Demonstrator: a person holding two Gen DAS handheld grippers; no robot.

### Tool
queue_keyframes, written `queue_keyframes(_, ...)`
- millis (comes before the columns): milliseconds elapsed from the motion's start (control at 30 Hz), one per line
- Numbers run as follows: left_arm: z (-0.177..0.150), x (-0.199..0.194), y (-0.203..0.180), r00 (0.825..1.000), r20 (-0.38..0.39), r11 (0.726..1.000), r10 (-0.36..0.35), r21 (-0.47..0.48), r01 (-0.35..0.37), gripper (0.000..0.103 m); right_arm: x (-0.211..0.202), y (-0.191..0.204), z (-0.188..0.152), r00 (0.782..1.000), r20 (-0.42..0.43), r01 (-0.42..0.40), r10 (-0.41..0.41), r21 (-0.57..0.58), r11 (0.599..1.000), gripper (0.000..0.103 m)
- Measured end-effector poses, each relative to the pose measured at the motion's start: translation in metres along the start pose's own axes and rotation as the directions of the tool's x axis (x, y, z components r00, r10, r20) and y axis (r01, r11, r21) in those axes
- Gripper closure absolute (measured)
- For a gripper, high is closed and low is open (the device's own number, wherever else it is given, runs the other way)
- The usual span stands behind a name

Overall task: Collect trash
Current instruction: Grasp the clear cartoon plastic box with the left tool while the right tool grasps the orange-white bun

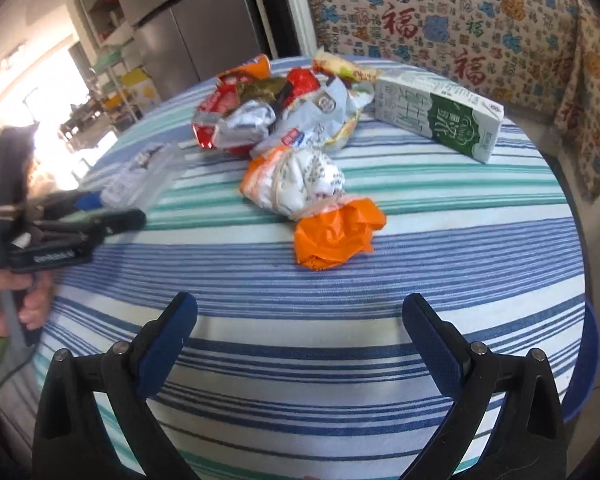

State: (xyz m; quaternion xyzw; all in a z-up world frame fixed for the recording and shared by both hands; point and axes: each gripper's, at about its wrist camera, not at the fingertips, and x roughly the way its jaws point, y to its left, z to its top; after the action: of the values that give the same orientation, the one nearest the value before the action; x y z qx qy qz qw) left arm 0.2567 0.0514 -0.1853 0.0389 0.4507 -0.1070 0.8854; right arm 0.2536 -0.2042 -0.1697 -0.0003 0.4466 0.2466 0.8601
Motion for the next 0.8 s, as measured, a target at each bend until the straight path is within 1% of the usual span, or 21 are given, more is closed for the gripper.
queue_keyframes(33, -0.001, 0.000, -0.001, 1.000, 0.010, 1.000, 0.004, 0.004, -0.004, 0.038, -0.005, -0.003, 0.004, 0.999, 0.043, 0.034, -0.034, -0.019, 0.999, 0.001)
queue_keyframes(100, 0.001, 0.002, -0.004, 1.000, 0.012, 1.000, 0.018, 0.012, -0.018, 0.036, -0.008, -0.008, 0.017, 0.993, 0.081, 0.088, -0.085, -0.033, 0.996, 0.001)
queue_keyframes(133, 0.002, 0.003, -0.006, 1.000, 0.011, 1.000, 0.019, 0.018, -0.020, 0.033, -0.007, -0.009, 0.024, 0.993, 0.090, 0.086, -0.083, -0.038, 0.996, 0.001)
queue_keyframes(200, 0.002, 0.005, -0.010, 1.000, 0.010, 0.999, 0.015, 0.037, -0.015, 0.031, 0.002, -0.008, 0.036, 0.994, 0.094, 0.055, -0.049, -0.058, 0.997, 0.001)
queue_keyframes(267, 0.001, 0.004, -0.012, 1.000, 0.010, 0.999, 0.011, 0.051, -0.011, 0.031, 0.018, -0.004, 0.045, 0.999, 0.037, 0.012, -0.009, -0.087, 0.996, 0.001)
queue_keyframes(333, 0.001, 0.003, -0.009, 1.000, 0.004, 0.999, 0.012, 0.046, -0.012, 0.031, 0.037, 0.006, 0.049, 0.997, -0.059, -0.056, 0.050, -0.112, 0.992, 0.012)
queue_keyframes(367, 0.000, 0.002, -0.006, 1.000, 0.000, 0.999, 0.016, 0.037, -0.016, 0.031, 0.043, 0.013, 0.046, 0.992, -0.102, -0.085, 0.073, -0.120, 0.989, 0.014)
queue_keyframes(400, 0.000, 0.002, -0.002, 1.000, -0.005, 1.000, 0.018, 0.025, -0.017, 0.031, 0.046, 0.022, 0.043, 0.983, -0.142, -0.131, 0.113, -0.123, 0.984, 0.017)
queue_keyframes(433, 0.000, 0.001, 0.001, 1.000, -0.011, 1.000, 0.017, 0.011, -0.016, 0.031, 0.046, 0.028, 0.038, 0.972, -0.171, -0.181, 0.159, -0.125, 0.975, 0.019)
queue_keyframes(467, 0.001, 0.001, 0.005, 1.000, -0.014, 1.000, 0.013, -0.003, -0.013, 0.031, 0.043, 0.037, 0.034, 0.967, -0.183, -0.206, 0.178, -0.144, 0.968, 0.020)
queue_keyframes(500, 0.001, 0.000, 0.007, 1.000, -0.016, 1.000, 0.004, -0.013, -0.005, 0.031, 0.039, 0.044, 0.031, 0.972, -0.174, -0.187, 0.157, -0.169, 0.968, 0.019)
queue_keyframes(533, 0.002, 0.000, 0.009, 1.000, -0.017, 1.000, -0.008, -0.020, 0.008, 0.031, 0.034, 0.048, 0.030, 0.980, -0.158, -0.147, 0.119, -0.181, 0.973, 0.018)
queue_keyframes(567, 0.003, -0.001, 0.009, 1.000, -0.016, 0.999, -0.024, -0.024, 0.023, 0.031, 0.031, 0.050, 0.032, 0.986, -0.143, -0.115, 0.091, -0.175, 0.978, 0.018)
queue_keyframes(600, 0.005, -0.002, 0.008, 0.999, -0.012, 0.999, -0.036, -0.023, 0.036, 0.031, 0.028, 0.051, 0.036, 0.989, -0.126, -0.097, 0.076, -0.164, 0.982, 0.017)
queue_keyframes(633, 0.007, -0.003, 0.006, 0.999, -0.005, 0.999, -0.045, -0.019, 0.045, 0.031, 0.026, 0.052, 0.041, 0.992, -0.107, -0.079, 0.063, -0.158, 0.984, 0.013)
queue_keyframes(667, 0.009, -0.003, 0.004, 0.999, 0.002, 0.999, -0.051, -0.013, 0.051, 0.031, 0.027, 0.054, 0.049, 0.995, -0.095, -0.056, 0.040, -0.164, 0.985, 0.012)
queue_keyframes(733, 0.014, -0.003, 0.002, 0.999, 0.012, 0.999, -0.043, 0.001, 0.043, 0.031, 0.035, 0.060, 0.060, 0.995, -0.101, -0.009, -0.010, -0.184, 0.983, 0.012)
queue_keyframes(767, 0.016, -0.002, 0.001, 0.999, 0.017, 0.999, -0.040, 0.004, 0.040, 0.031, 0.041, 0.063, 0.064, 0.993, -0.116, -0.001, -0.021, -0.188, 0.982, 0.012)
queue_keyframes(800, 0.017, -0.002, 0.002, 0.999, 0.020, 0.999, -0.041, 0.004, 0.041, 0.031, 0.048, 0.064, 0.069, 0.991, -0.132, -0.004, -0.022, -0.188, 0.982, 0.014)
